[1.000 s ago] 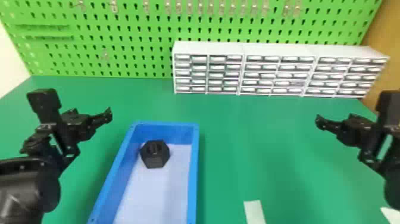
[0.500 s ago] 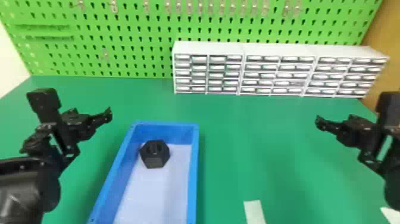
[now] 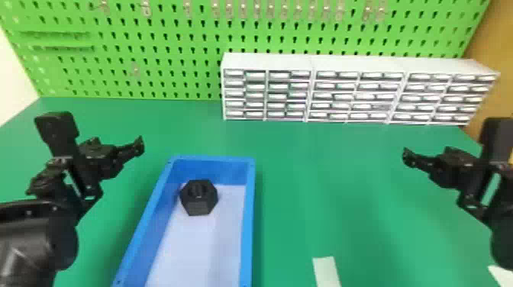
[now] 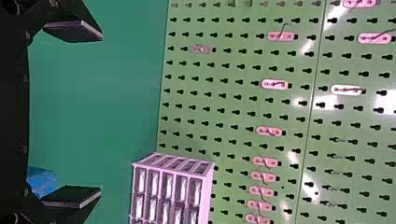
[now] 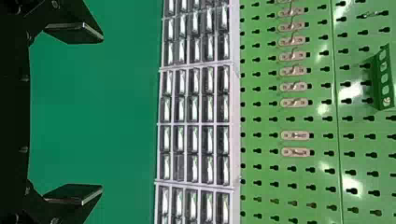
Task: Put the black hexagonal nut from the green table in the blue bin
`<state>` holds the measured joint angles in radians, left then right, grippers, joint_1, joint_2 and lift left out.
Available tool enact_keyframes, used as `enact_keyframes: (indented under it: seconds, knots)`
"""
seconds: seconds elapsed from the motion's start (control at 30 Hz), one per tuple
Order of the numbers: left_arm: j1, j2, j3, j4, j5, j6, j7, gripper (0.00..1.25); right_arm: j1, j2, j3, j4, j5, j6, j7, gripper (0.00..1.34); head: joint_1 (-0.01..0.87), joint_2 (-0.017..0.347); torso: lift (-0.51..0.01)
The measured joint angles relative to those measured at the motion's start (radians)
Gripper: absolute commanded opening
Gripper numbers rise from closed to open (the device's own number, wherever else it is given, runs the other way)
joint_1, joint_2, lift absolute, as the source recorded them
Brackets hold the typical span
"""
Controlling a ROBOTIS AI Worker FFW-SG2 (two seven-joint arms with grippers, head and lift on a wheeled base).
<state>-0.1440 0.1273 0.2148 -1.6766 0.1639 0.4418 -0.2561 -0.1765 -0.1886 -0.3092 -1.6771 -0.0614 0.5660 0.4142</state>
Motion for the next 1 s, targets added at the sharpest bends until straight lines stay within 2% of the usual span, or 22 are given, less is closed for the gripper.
enact_keyframes:
  seconds: [1.0]
  knots:
    - [-0.003,0.0,-0.008,0.0,-0.006,0.0,0.0,1.13,-0.013,-0.005,0.015,0.005,0.0,0.0,0.0,1.18,0.666,0.032,-0.1]
